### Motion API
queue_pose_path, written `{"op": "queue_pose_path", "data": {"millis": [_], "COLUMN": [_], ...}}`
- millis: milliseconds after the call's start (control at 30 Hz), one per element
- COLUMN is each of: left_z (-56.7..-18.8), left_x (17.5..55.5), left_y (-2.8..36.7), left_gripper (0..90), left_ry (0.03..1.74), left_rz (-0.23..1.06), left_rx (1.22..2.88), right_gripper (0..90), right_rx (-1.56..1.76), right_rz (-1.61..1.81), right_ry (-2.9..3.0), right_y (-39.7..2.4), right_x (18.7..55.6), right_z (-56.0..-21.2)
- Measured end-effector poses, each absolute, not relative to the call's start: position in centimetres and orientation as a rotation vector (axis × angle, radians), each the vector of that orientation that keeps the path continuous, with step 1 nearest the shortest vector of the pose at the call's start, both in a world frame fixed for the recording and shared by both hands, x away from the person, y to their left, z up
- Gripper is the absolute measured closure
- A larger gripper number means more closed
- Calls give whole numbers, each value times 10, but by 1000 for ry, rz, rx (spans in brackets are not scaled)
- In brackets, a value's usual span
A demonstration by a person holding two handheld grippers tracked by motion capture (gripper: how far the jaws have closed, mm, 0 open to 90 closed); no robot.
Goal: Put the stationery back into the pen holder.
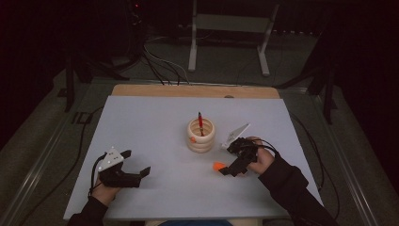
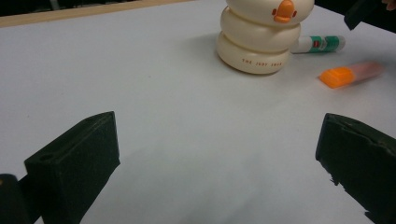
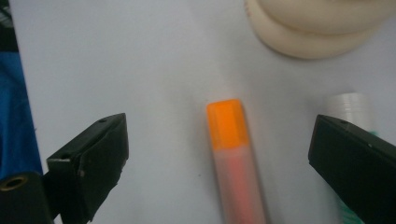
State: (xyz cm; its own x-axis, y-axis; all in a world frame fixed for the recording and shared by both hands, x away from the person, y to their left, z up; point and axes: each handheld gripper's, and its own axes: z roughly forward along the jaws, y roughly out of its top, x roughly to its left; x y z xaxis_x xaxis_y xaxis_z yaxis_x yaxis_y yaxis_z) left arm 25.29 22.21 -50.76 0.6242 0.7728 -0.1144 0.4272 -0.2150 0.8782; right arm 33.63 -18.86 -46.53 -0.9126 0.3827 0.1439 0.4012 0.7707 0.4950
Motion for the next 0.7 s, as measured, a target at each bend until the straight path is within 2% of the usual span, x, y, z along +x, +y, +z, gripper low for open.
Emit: {"op": "queue_pose_path", "data": {"millis": [100,333,433,700], "left_z": [-507,-508,-508,-507], "left_x": [253,253,253,253], "left_y": [222,222,222,222], "left_gripper": [3,3,3,3], "left_ry": [960,960,960,958], "left_rz": [434,434,433,433], "left_rx": [1847,1847,1846,1848], "right_gripper": [58,158,163,348], "right_rx": [-603,-549,-534,-426], "right_rz": [-778,-632,-615,-510], "right_ry": [-2922,-3045,-3037,-3139], "right_y": [-186,-181,-180,-172], "right_x": [337,333,332,330], "right_z": [-469,-477,-479,-486]}}
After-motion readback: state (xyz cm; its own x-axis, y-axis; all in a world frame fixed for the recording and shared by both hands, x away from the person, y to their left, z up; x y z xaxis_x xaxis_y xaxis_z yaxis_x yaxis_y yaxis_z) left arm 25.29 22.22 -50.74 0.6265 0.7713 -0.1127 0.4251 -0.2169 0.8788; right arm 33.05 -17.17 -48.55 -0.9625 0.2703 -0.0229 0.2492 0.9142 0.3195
